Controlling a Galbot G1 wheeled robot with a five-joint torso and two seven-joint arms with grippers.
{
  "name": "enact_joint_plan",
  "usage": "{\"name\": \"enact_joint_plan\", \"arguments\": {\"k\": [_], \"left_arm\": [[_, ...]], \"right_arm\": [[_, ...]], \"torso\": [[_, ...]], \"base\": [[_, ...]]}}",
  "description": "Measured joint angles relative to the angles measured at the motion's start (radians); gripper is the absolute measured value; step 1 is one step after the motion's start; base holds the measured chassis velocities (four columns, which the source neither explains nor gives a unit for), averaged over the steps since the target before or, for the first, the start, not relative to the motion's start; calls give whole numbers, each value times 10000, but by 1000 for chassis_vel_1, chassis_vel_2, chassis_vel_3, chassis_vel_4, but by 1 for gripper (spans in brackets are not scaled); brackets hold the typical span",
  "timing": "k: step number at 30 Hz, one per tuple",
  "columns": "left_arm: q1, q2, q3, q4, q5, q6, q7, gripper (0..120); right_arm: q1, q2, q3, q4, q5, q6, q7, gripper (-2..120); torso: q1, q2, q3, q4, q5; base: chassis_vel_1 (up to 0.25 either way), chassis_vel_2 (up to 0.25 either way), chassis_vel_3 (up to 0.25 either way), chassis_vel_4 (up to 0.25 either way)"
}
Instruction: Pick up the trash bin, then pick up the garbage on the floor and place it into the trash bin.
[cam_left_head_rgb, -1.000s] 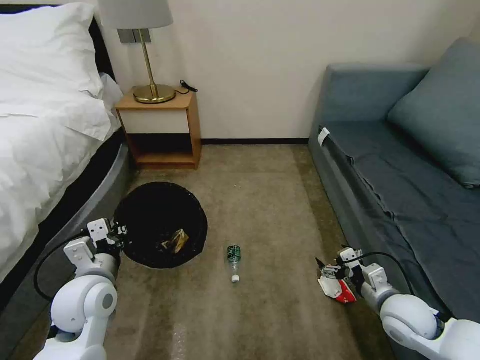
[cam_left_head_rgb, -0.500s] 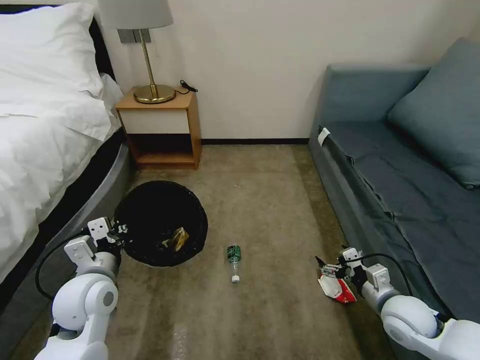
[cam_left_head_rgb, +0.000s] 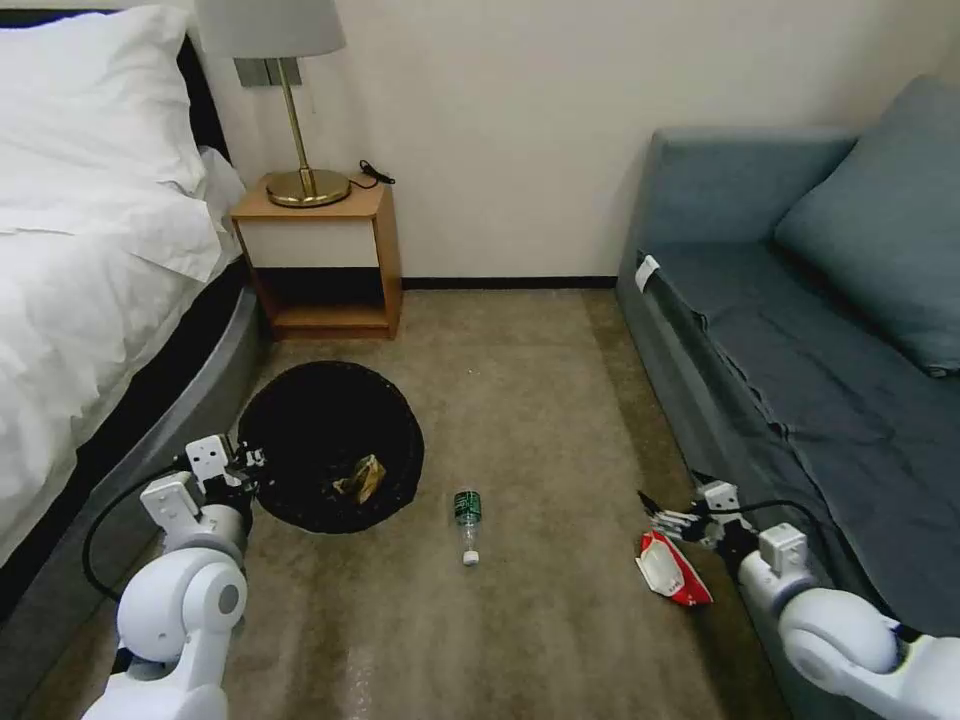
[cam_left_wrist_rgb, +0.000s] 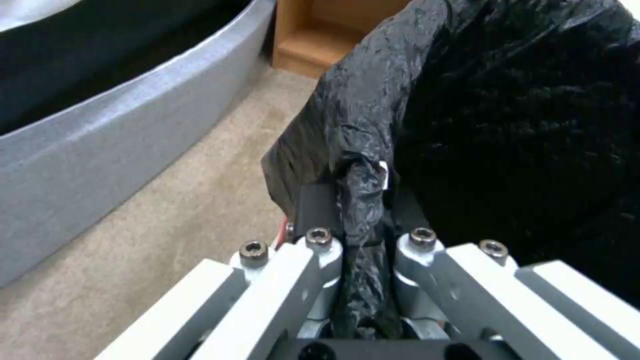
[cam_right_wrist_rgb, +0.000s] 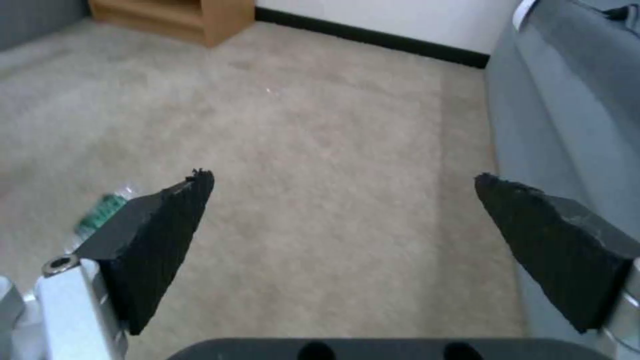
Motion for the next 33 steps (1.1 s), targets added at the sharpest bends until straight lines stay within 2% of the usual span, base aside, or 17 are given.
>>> {"name": "enact_joint_plan", "arguments": {"k": [2, 7, 16, 19, 20, 24, 25, 29, 30, 31, 33], "left_arm": [[121, 196, -23, -23, -19, -29, 6, 4], [210, 407, -78, 8, -43, -102, 18, 4], [237, 477, -61, 107, -23, -166, 29, 4], [220, 476, -55, 219, -17, -244, 38, 4], [220, 476, -55, 219, -17, -244, 38, 4], [214, 502, -191, 330, -16, -327, 43, 4], [214, 502, -191, 330, -16, -327, 43, 4], [93, 514, -247, 390, -9, -337, 41, 4], [93, 514, -247, 390, -9, -337, 41, 4], [60, 504, -228, 410, -7, -344, 46, 4], [19, 481, -183, 463, 16, -364, 83, 4]], "right_arm": [[-68, 351, 52, 179, -294, -305, 249, 100], [-85, 599, 75, 266, -552, -635, 428, 100], [-157, 1137, 181, 145, -871, -755, 562, 100], [-356, 2034, 733, 69, -1282, -393, 556, 100], [-356, 2034, 733, 69, -1282, -393, 556, 100], [-1143, 3648, 2262, 540, -2204, -241, 722, 100], [-1143, 3648, 2262, 540, -2204, -241, 722, 100], [-2567, 4957, 4126, 1868, -3630, -387, 704, 100], [-2567, 4957, 4126, 1868, -3630, -387, 704, 100], [-2854, 5269, 4422, 2231, -4013, -465, 695, 100], [-3400, 6208, 4919, 2964, -4966, -592, 602, 100]], "torso": [[0, 0, 0, 0, -1], [0, 0, 0, -1, -1], [0, 0, 0, -2, -3], [0, -1, 0, -2, 0], [0, -1, 0, -2, 0], [0, 0, 0, 2, 1], [0, 0, 0, 2, 1], [0, 0, 0, -2, -6], [0, 0, 0, -2, -6], [0, 0, 0, -4, -4], [0, 0, 0, -3, -6]], "base": [[0, 0, 0, 0], [0, 0, 0, 0], [0, 0, 0, 0], [0, 0, 0, 0], [0, 0, 0, 0], [0, 0, 0, 0], [0, 0, 0, 0], [0, 0, 0, 0], [0, 0, 0, 0], [0, 0, 0, 0], [0, 0, 0, 0]]}}
